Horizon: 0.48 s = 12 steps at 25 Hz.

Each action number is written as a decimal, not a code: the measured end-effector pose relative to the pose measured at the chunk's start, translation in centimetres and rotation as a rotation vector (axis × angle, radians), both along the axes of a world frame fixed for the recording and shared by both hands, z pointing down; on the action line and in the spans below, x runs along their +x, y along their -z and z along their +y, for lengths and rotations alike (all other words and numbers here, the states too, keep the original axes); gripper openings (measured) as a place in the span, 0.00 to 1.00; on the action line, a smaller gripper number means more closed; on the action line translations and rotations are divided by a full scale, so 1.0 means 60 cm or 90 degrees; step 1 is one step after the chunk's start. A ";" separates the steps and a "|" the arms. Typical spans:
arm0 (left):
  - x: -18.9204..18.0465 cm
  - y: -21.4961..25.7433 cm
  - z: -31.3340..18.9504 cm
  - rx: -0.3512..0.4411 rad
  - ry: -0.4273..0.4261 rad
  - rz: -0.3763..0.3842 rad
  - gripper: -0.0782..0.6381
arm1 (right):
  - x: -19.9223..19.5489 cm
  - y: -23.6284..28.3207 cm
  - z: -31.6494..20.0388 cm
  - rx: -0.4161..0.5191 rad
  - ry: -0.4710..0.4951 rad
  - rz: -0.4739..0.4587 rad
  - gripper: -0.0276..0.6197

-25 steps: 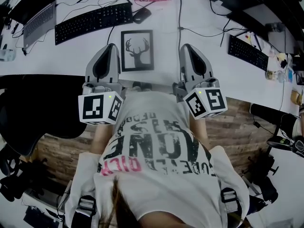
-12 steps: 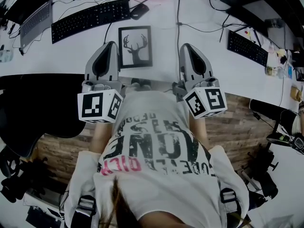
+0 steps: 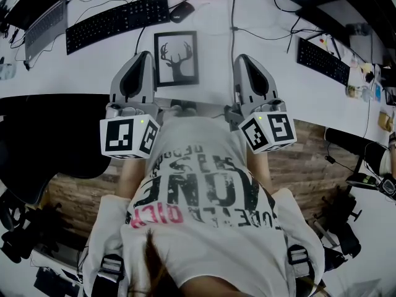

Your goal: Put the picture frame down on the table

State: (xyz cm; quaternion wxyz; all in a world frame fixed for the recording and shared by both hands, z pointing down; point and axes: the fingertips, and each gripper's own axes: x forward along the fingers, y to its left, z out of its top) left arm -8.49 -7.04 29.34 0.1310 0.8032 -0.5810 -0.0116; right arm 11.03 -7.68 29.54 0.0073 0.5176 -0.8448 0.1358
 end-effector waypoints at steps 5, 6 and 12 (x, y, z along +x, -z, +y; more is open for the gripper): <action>0.002 -0.003 -0.001 -0.004 -0.004 0.001 0.11 | 0.001 -0.003 0.000 -0.004 -0.001 0.004 0.04; 0.002 -0.004 -0.001 -0.005 -0.005 0.001 0.11 | 0.000 -0.004 0.000 -0.005 -0.001 0.004 0.04; 0.003 -0.006 -0.005 -0.010 -0.008 0.003 0.11 | -0.001 -0.004 -0.004 -0.008 -0.003 0.005 0.04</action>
